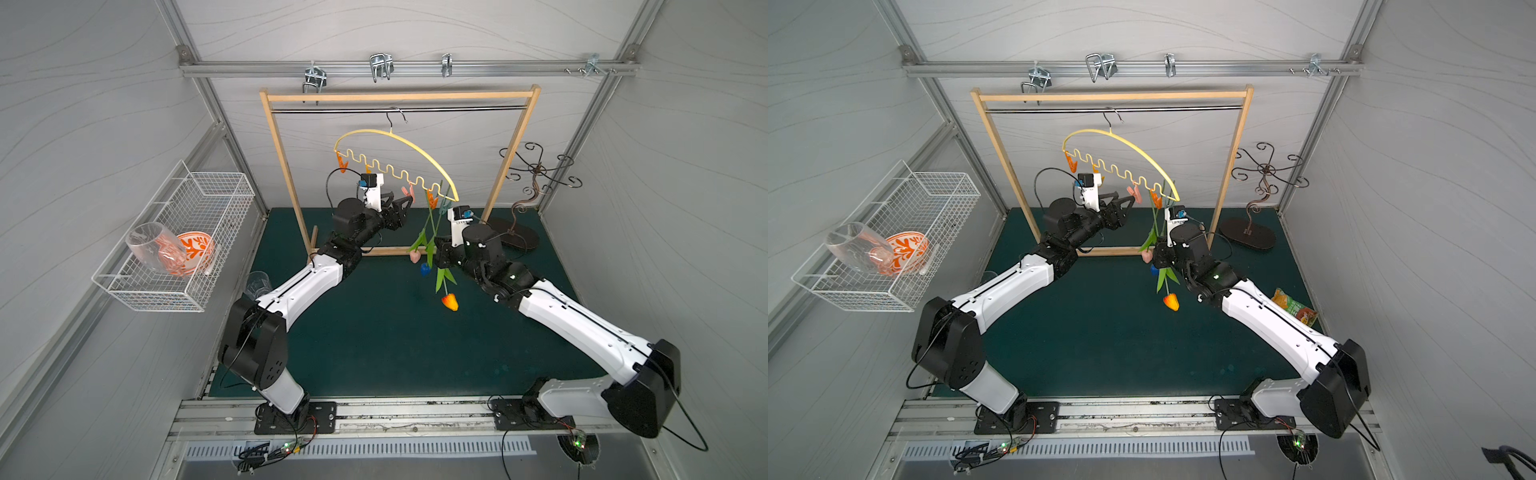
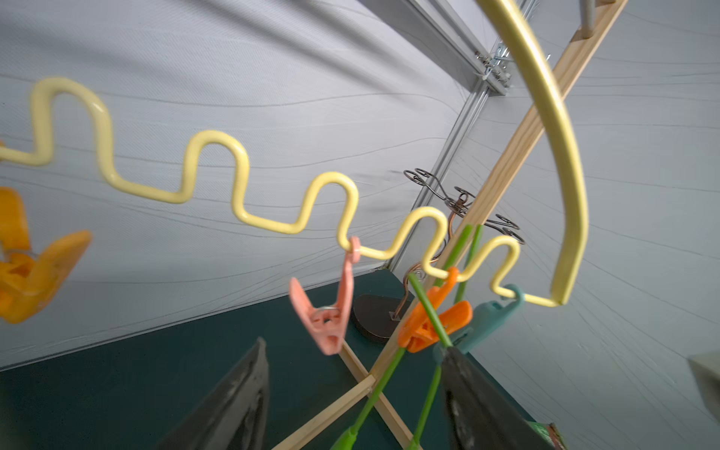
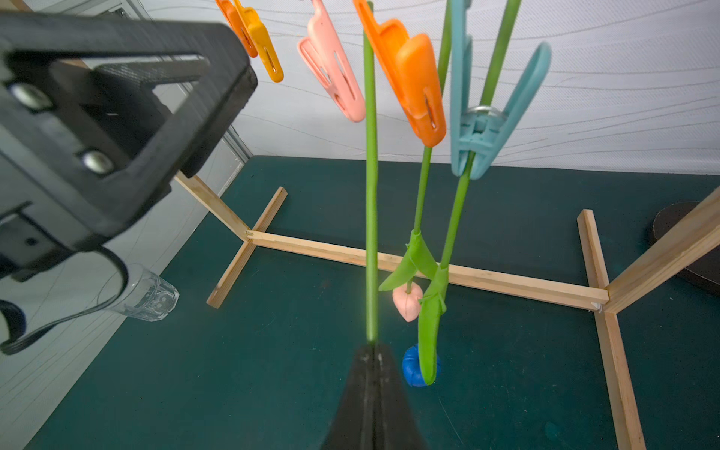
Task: Dry the flowers on a clothes hanger
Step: Open the clamp at the hanger.
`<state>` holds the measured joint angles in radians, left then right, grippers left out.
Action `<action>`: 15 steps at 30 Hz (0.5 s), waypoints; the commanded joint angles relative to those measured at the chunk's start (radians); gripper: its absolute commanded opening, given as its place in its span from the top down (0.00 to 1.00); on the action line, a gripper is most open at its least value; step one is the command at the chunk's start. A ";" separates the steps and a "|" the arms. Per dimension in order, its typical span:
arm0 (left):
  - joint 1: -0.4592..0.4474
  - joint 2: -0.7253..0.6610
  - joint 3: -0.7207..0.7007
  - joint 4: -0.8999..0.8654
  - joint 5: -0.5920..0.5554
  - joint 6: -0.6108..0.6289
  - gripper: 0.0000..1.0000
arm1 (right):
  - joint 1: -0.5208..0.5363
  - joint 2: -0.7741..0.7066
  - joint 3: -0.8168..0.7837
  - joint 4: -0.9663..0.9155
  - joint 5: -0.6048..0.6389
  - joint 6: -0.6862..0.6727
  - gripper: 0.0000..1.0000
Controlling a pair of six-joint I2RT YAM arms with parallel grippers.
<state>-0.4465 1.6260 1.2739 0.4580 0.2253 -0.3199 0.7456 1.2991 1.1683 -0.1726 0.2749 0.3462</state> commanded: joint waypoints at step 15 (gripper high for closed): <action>0.002 0.110 0.174 -0.016 -0.003 0.011 0.33 | -0.006 -0.029 -0.027 0.022 -0.009 -0.009 1.00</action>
<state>-0.4458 1.7134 1.3880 0.4068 0.2104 -0.3138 0.7444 1.2888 1.1400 -0.1722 0.2707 0.3424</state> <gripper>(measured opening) 0.665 0.041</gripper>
